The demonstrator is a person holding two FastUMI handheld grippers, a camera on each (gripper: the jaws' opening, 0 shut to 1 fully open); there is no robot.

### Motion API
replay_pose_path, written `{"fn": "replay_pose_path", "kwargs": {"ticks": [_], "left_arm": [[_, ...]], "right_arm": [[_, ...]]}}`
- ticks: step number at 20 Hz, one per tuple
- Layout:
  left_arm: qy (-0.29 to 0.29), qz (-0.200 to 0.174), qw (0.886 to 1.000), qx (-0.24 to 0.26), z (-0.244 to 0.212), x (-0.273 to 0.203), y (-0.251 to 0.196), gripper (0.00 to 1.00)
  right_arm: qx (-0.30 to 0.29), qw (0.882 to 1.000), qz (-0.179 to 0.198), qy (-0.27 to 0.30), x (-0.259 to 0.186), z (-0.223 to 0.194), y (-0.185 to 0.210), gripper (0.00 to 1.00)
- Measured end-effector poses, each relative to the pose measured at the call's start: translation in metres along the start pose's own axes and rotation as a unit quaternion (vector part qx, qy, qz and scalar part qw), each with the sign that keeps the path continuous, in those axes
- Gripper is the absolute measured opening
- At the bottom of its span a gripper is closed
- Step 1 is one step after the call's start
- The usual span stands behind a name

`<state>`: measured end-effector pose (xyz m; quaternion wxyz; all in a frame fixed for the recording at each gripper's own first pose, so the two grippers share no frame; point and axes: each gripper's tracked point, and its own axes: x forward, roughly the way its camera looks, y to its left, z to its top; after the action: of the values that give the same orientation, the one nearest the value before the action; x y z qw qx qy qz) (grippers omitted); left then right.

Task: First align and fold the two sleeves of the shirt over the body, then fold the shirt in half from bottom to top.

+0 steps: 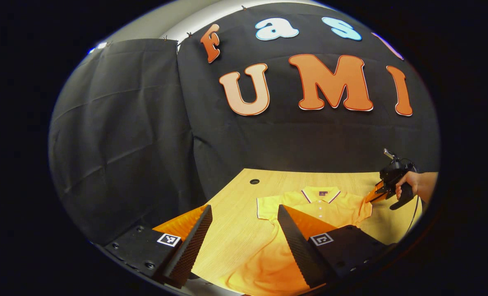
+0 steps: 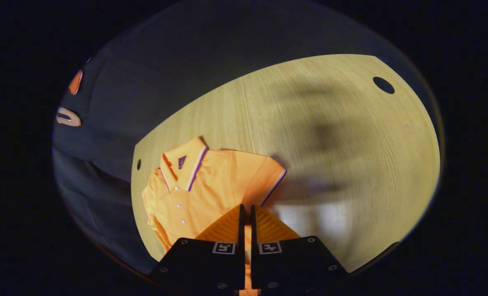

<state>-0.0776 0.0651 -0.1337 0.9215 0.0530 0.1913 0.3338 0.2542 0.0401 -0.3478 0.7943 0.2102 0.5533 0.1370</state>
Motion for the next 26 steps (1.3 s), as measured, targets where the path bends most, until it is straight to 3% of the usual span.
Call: {"fn": "replay_pose_path", "kwargs": {"ticks": [4, 10, 12, 13, 16, 17, 19, 23, 26], "left_arm": [[-0.003, 0.005, 1.0, 0.006, 0.001, 0.001, 0.002, 0.98], [0.01, 0.018, 1.0, -0.011, -0.007, 0.005, 0.017, 0.99], [0.015, 0.014, 1.0, -0.021, -0.011, 0.01, 0.021, 0.99], [0.018, 0.01, 0.999, -0.025, -0.014, 0.016, 0.022, 0.99], [0.027, -0.011, 0.999, -0.044, -0.015, 0.038, 0.023, 0.99], [0.033, -0.018, 0.998, -0.05, -0.019, 0.047, 0.025, 0.98], [0.05, -0.041, 0.996, -0.061, -0.025, 0.071, 0.022, 0.99], [0.101, -0.114, 0.984, -0.096, -0.047, 0.133, 0.011, 0.99], [0.18, -0.166, 0.965, -0.093, -0.069, 0.174, -0.005, 0.98]], "right_arm": [[-0.02, 0.999, 0.041, 0.005, 0.002, 0.001, 0.043, 0.06], [-0.018, 0.997, 0.07, 0.034, 0.022, -0.016, 0.085, 0.06], [-0.02, 0.996, 0.076, 0.031, 0.023, -0.015, 0.091, 0.11], [-0.019, 0.996, 0.08, 0.028, 0.02, -0.016, 0.094, 0.21], [-0.024, 0.995, 0.095, 0.009, 0.01, -0.011, 0.104, 0.3], [-0.03, 0.996, 0.09, 0.0, 0.007, -0.009, 0.103, 0.5], [-0.032, 0.996, 0.078, -0.023, -0.004, -0.006, 0.099, 0.63], [-0.01, 0.996, 0.044, -0.08, -0.036, -0.009, 0.086, 0.77], [-0.004, 0.993, 0.007, -0.117, -0.062, -0.019, 0.073, 0.86]]}}
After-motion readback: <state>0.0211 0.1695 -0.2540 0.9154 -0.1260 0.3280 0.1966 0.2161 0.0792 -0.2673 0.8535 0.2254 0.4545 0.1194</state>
